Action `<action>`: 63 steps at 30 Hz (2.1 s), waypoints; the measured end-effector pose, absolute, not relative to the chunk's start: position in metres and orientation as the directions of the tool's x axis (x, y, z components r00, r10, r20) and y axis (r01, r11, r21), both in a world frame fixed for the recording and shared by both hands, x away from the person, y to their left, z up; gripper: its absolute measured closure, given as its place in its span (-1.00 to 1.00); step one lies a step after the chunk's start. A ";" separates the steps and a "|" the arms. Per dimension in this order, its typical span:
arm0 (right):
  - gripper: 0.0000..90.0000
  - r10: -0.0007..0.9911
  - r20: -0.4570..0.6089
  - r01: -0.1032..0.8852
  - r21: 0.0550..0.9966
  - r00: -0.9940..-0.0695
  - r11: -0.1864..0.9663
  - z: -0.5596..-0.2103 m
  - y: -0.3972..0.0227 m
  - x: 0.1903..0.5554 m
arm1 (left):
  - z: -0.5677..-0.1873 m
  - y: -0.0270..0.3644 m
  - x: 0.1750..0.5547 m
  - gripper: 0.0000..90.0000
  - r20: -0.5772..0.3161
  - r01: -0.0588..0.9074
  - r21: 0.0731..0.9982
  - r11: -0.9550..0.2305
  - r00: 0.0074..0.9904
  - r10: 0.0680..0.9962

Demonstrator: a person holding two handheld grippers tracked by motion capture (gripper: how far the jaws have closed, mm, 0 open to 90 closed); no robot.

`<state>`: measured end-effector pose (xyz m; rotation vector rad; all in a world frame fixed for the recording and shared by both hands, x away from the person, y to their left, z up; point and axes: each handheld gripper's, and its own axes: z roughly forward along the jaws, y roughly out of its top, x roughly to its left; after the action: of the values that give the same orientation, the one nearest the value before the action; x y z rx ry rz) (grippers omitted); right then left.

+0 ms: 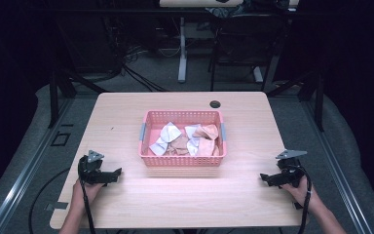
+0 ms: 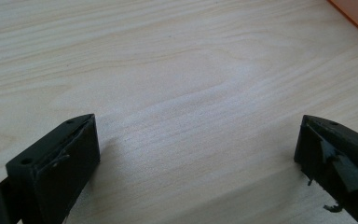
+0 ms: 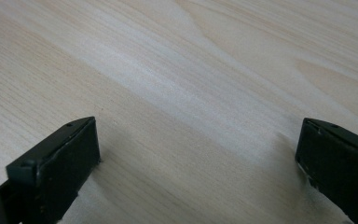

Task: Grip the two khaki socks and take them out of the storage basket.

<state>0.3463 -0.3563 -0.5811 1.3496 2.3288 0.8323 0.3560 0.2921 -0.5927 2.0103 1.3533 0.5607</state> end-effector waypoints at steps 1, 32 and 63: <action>-1.00 0.865 0.012 0.677 0.628 -0.501 0.383 -0.581 -0.356 0.346 | -0.593 0.292 0.356 -1.00 -0.004 0.651 0.712 -0.263 0.378 0.926; -0.85 0.859 0.001 0.755 0.478 -0.512 0.449 -0.566 -0.346 0.359 | -0.593 0.292 0.355 -1.00 -0.004 0.653 0.711 -0.261 0.375 0.927; -1.00 0.823 0.034 0.762 0.398 -0.568 0.510 -0.500 -0.300 0.383 | -0.592 0.293 0.356 -1.00 -0.002 0.655 0.709 -0.262 0.374 0.928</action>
<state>0.3831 -0.2998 -0.4999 1.3699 2.5878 0.5619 0.3559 0.2927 -0.5925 2.0122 1.3600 0.5627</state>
